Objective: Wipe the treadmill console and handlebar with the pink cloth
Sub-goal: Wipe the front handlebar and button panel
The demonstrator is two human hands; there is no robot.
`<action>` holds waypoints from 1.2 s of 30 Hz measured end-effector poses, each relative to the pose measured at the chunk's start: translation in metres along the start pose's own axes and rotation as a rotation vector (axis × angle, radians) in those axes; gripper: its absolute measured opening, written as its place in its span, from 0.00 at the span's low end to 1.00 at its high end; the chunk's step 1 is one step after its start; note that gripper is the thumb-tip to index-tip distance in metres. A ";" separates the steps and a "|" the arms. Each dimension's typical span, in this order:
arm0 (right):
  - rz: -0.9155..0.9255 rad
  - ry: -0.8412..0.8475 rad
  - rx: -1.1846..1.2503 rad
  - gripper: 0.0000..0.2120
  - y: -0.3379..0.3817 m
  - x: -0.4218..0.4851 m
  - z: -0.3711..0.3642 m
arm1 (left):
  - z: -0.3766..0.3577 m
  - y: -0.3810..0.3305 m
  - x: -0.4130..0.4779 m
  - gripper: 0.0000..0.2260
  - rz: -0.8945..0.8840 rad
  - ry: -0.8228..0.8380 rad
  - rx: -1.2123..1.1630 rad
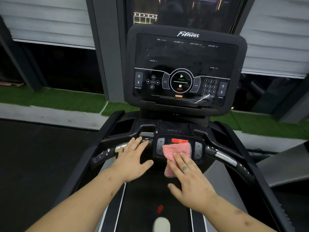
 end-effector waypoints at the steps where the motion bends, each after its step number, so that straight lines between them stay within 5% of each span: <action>1: -0.013 0.010 0.009 0.38 0.004 0.001 0.002 | 0.000 0.000 -0.001 0.36 -0.002 0.003 0.003; 36: -0.305 -0.059 0.068 0.39 -0.007 -0.020 -0.012 | -0.007 0.004 0.007 0.35 -0.054 -0.060 0.074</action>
Point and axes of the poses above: each hand's wrist, its own x-axis towards the middle knuckle, its own z-axis out of the back of the hand, y = z × x, the point moved 9 cm from there along x, towards the middle knuckle, and after that the axes turned 5 degrees about -x, right-handed, at the moved point
